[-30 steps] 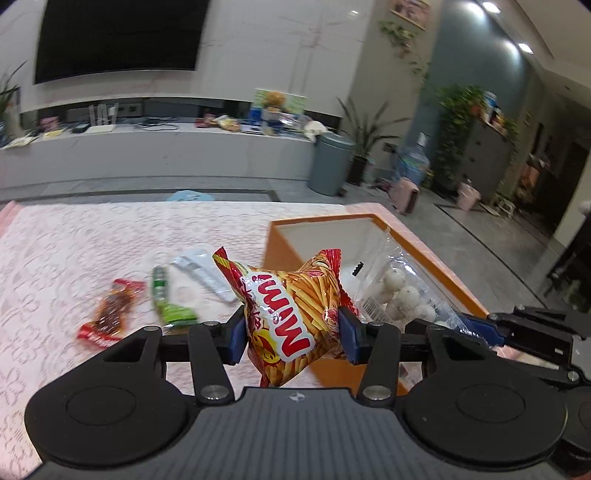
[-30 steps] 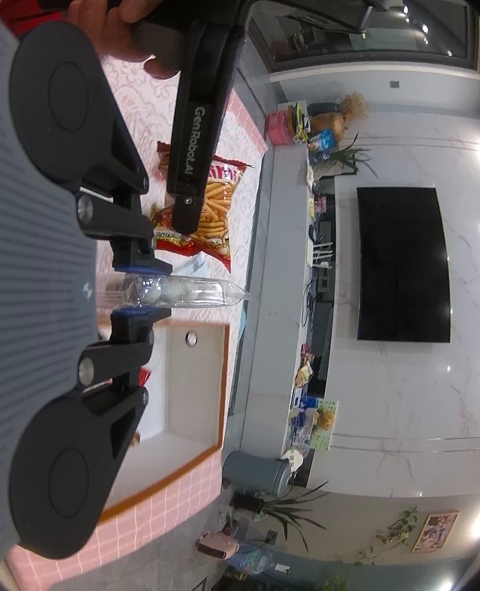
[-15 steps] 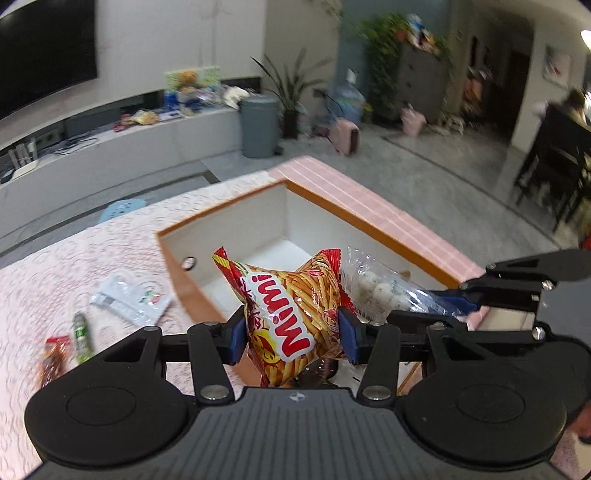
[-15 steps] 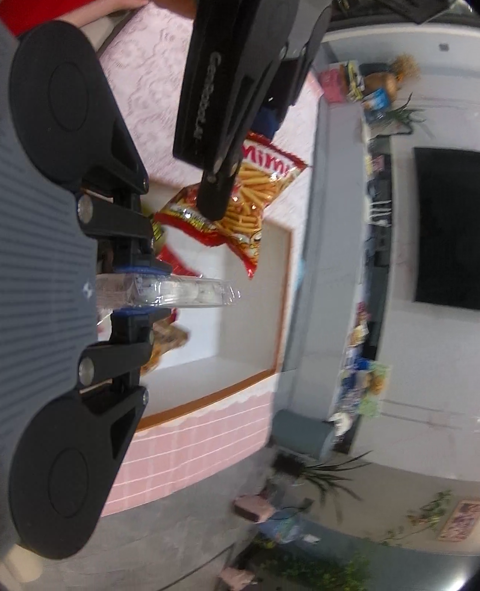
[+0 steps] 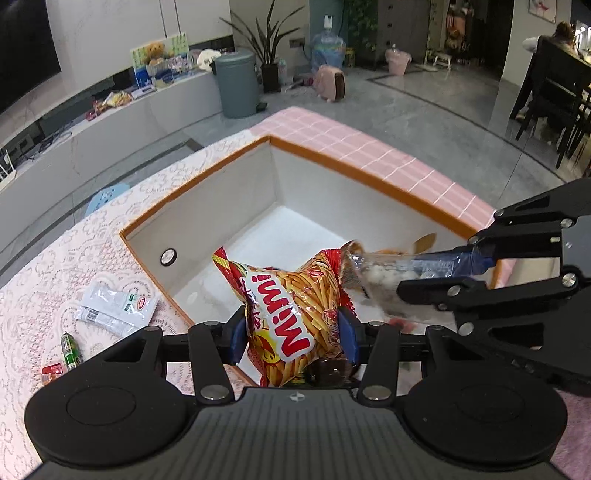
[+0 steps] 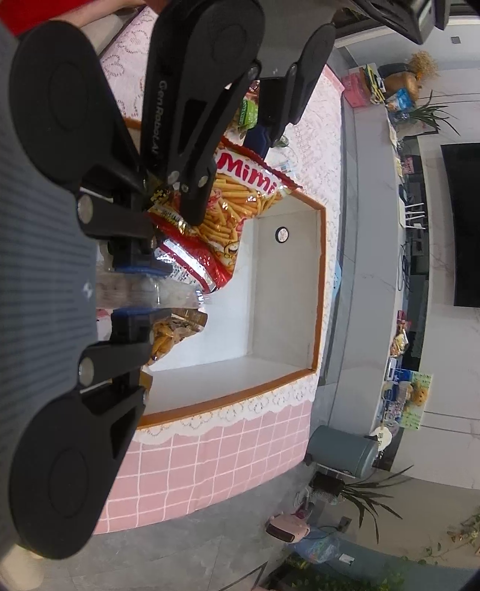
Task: Organize snacks
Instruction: 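Carry the Mimi bag and clear ball packet over the box with both tools, then open both tools to drop the Mimi bag and ball packet into the box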
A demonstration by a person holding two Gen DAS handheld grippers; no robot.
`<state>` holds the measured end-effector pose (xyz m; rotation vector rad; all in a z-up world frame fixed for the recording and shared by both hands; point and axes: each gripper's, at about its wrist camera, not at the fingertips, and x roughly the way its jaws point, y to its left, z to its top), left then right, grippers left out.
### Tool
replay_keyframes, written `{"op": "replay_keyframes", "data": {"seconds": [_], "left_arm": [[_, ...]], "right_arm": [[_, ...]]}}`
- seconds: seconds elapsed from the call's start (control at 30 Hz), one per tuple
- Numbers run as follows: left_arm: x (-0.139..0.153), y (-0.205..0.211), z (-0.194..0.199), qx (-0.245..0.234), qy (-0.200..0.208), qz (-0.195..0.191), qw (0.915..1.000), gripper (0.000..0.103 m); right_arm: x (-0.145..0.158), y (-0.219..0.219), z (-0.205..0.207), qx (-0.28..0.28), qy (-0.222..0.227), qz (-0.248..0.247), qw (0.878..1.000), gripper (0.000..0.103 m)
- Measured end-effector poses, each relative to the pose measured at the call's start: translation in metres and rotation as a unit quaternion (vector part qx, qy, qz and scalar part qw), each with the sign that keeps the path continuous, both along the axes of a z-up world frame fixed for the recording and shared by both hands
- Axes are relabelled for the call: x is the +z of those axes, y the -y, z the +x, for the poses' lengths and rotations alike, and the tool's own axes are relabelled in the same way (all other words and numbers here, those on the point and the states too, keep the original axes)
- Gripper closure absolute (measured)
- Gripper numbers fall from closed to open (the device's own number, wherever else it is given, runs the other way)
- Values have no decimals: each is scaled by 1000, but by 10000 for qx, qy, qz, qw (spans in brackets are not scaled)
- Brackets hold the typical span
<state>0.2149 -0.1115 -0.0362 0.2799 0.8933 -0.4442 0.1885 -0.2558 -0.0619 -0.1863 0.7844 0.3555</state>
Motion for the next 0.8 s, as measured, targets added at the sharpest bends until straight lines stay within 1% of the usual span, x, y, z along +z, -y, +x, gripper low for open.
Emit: {"op": "replay_keyframes", "data": {"seconds": [0.13, 0.27, 0.37, 0.53, 0.67, 0.73, 0.8], "left_arm": [[-4, -3, 10, -110, -60, 117, 9999, 48], [-5, 2, 16, -234, 54, 334, 9992, 48], [-7, 4, 23, -284, 158, 492, 9983, 48], [-15, 9, 39, -205, 280, 715, 9968, 47], [-24, 16, 49, -195, 290, 1011, 9943, 47], [-28, 18, 50, -198, 384, 1236, 9914, 47], [-31, 19, 53, -178, 415, 1352, 9898, 46]], "right_arm": [[-6, 0, 15, -56, -202, 148, 9997, 89], [-10, 6, 28, -192, -449, 488, 9976, 89], [-9, 14, 36, -307, -586, 838, 9943, 89], [4, 25, 46, -455, -452, 1314, 9893, 89], [10, 25, 58, -601, -308, 1426, 9875, 89], [9, 23, 66, -637, -323, 1486, 9863, 89], [7, 21, 74, -646, -324, 1502, 9860, 89]]}}
